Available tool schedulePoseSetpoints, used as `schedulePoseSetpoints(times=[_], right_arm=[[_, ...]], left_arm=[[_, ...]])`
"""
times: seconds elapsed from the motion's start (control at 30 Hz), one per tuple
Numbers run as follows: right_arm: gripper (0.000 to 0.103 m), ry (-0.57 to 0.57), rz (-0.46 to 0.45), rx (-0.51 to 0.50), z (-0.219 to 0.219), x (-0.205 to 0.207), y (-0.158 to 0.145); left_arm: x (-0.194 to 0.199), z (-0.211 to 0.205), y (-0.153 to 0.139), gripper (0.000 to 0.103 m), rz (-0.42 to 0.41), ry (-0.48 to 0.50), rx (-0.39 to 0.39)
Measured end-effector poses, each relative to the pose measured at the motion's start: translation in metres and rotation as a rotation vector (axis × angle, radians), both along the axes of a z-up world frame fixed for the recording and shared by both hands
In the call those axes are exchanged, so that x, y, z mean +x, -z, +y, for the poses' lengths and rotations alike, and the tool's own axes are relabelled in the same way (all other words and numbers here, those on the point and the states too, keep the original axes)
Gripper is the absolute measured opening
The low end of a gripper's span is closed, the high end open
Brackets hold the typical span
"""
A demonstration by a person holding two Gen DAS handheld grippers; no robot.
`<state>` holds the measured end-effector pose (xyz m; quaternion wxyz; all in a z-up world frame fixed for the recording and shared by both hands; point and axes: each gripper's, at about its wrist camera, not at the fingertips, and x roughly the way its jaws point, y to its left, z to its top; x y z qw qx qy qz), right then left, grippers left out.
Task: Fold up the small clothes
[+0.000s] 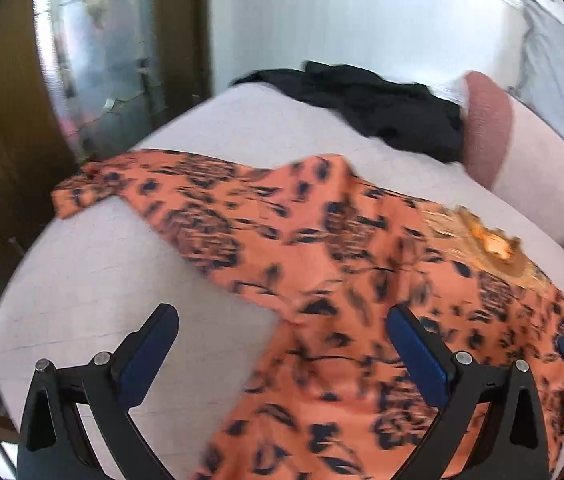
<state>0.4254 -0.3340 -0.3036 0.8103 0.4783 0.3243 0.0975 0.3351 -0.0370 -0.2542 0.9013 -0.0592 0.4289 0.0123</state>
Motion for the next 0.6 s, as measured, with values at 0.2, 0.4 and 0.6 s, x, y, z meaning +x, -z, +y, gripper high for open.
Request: schedulePoseSetpoints(times=[0.2, 0.4, 0.6], right_arm=[[0.061, 0.15, 0.056, -0.236, -0.074, -0.079, -0.02], [0.05, 0.331, 0.1, -0.076, -0.144, -0.104, 0.008], [0.044, 0.323, 0.104, -0.044, -0.158, -0.077, 0.025]], left_arm=[[0.023, -0.05, 0.022, 0.094, 0.01, 0.192, -0.019], [0.037, -0.073, 0.042, 0.05, 0.081, 0.295, -0.128], [0.043, -0.083, 0.039, 0.071, 0.036, 0.326, -0.133]])
